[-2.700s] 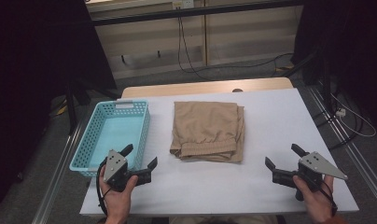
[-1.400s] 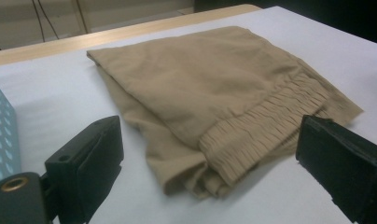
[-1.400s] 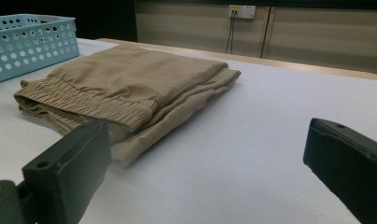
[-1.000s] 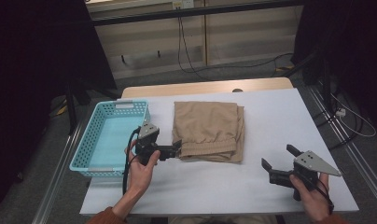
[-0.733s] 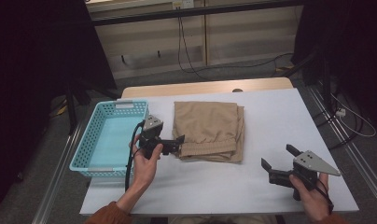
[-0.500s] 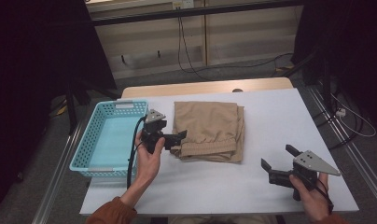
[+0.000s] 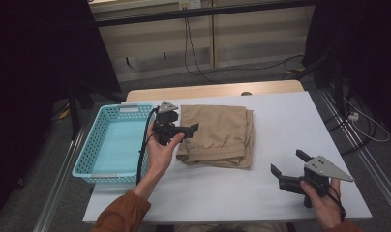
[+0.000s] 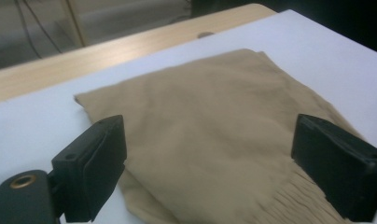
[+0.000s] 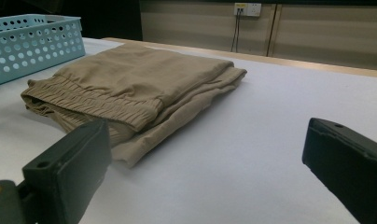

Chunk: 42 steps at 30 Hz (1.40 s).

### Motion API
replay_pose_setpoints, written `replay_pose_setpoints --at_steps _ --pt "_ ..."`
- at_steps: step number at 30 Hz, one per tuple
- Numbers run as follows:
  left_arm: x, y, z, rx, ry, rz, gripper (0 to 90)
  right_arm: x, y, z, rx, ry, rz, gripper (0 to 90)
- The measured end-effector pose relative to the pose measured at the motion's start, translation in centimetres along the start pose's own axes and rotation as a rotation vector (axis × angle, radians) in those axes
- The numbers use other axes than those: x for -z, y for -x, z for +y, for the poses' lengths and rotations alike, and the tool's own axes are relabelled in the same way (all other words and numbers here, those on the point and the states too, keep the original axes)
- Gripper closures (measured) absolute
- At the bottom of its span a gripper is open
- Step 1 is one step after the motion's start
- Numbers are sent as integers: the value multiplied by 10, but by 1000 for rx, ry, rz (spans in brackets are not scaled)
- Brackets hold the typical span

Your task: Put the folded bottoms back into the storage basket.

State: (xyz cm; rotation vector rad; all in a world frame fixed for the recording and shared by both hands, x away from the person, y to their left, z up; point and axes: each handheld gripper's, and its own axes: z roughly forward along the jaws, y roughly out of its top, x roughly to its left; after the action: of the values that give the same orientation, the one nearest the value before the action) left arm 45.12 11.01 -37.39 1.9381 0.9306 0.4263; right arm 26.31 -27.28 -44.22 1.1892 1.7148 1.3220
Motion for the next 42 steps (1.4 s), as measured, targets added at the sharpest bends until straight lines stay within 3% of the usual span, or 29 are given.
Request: replay_pose_setpoints --at_steps 1,2,3,5,7,10,13,14,15,18,19,20,28,29,30,34,39,41,42 --pt "-2 -1 1 14 4 10 149 0 0 0 1 1 0 15" --pt "-6 -3 3 17 23 49 123 0 0 0 0 0 2 15" --pt "-6 -3 3 17 23 49 126 0 0 0 0 0 2 15" --pt "-10 -5 6 57 32 30 130 0 0 0 -1 0 3 15" --pt "-13 -7 9 58 20 25 126 0 1 0 -3 0 2 15" --pt "-22 -12 13 77 0 49 97 0 0 0 -4 -1 4 16" --pt "-26 -14 14 71 22 80 80 0 0 0 -4 -2 6 16" --pt "-29 -16 14 94 22 71 78 -1 0 0 -7 -2 7 15" --pt "-31 -19 13 113 14 60 81 -1 0 0 -5 -4 8 15" --pt "-39 -27 12 132 -18 78 83 -1 0 0 -6 -4 6 16" --pt "-43 -30 12 143 -25 62 94 -1 1 -1 -5 -5 6 16" --pt "-48 -34 11 144 -63 72 106 -1 1 -1 -5 -5 7 16" --pt "-66 -47 7 178 -102 82 111 -1 0 -1 -2 -5 9 16" --pt "-70 -52 5 205 -107 71 107 -1 0 -1 -1 -5 10 16" --pt "-70 -52 5 205 -107 71 99 -1 0 -1 -1 -5 10 16" --pt "-80 -58 -1 226 -158 62 158 -2 0 -1 -2 -10 16 17" --pt "-86 -66 -5 260 -174 62 190 -3 0 -1 1 -13 20 17" --pt "-94 -68 -11 263 -221 77 222 -3 -1 -2 2 -14 21 17" --pt "-94 -68 -11 263 -221 77 223 -3 -1 -2 2 -14 21 17"
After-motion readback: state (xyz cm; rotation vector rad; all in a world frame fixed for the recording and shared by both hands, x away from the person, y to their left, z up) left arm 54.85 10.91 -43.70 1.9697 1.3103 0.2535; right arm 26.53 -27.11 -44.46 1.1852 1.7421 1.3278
